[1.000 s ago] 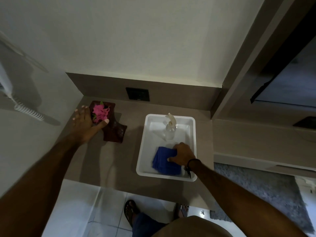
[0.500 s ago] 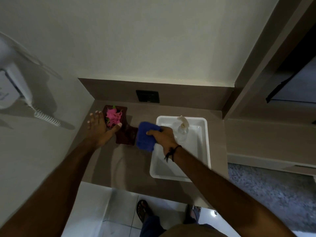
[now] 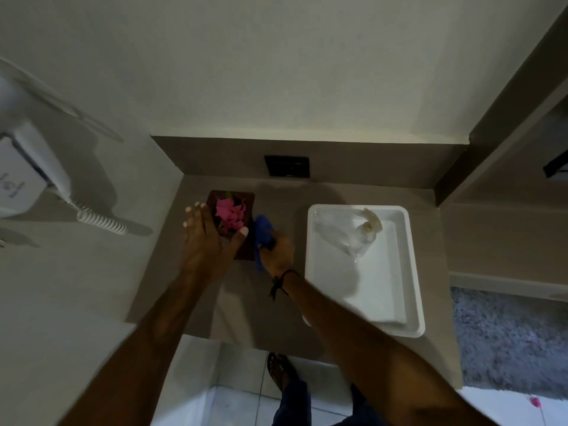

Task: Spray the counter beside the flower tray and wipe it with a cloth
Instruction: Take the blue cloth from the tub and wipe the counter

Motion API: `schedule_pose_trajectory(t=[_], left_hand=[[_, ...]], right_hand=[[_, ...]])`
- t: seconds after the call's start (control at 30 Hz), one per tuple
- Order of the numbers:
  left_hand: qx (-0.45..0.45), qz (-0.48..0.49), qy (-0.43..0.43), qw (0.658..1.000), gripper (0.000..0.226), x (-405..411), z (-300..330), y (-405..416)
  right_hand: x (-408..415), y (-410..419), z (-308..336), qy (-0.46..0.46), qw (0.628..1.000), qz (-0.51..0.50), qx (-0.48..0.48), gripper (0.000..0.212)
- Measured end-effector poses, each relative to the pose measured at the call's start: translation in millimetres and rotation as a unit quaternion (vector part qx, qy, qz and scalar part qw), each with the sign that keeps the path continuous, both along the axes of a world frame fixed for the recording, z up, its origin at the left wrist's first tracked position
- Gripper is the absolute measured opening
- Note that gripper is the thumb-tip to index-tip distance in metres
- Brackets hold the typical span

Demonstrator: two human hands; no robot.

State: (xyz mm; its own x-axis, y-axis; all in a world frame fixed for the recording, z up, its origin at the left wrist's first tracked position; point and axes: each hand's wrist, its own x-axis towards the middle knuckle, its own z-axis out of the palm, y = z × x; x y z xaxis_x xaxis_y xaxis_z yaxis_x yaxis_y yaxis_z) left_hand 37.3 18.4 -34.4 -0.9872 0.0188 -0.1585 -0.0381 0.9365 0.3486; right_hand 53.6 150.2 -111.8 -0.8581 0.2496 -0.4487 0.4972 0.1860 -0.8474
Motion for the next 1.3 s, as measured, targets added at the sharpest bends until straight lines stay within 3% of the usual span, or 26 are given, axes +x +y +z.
schedule_pose_trajectory(t=[0.2, 0.43, 0.53, 0.63, 0.7, 0.8, 0.97, 1.13, 1.3], left_hand=[[0.01, -0.003, -0.002, 1.0, 0.108, -0.7, -2.1, -2.5], [0.019, 0.0, -0.002, 1.0, 0.112, 2.1, -4.1, -4.2], [0.022, 0.004, -0.008, 1.0, 0.112, 0.2, -5.3, -4.8], [0.025, 0.009, -0.002, 1.0, 0.111, -1.3, -5.9, -3.2], [0.027, 0.01, -0.001, 1.0, 0.111, -1.6, -7.3, -3.7], [0.035, 0.011, 0.002, 0.999, 0.112, -1.3, -8.9, -5.8], [0.034, 0.004, -0.001, 0.999, 0.112, -2.6, -10.4, -5.9], [0.02, -0.001, -0.014, 1.0, 0.113, -2.6, -9.8, -6.8], [0.028, 0.0, -0.007, 1.0, 0.111, -2.6, -11.1, -8.1]], right_hand=[[-15.4, 7.2, -13.5, -0.008, 0.993, 0.054, 0.106, 0.021], [13.1, -7.8, -16.8, -0.062, 0.998, -0.005, 0.006, 0.028], [10.6, -14.3, -0.2, -0.007, 0.996, -0.062, -0.064, 0.02], [10.5, -17.3, 7.7, 0.06, 0.992, -0.087, -0.067, 0.014], [12.1, -15.7, 3.3, 0.063, 0.995, -0.068, -0.045, 0.022], [4.6, -10.7, -9.7, -0.004, 0.999, -0.015, 0.028, 0.032], [-8.7, -7.0, -16.3, -0.051, 0.995, 0.01, 0.085, 0.028], [-11.3, -0.2, -10.5, -0.074, 0.997, 0.001, 0.026, 0.036], [-11.9, 0.4, 16.7, -0.031, 0.996, -0.045, -0.076, 0.015]])
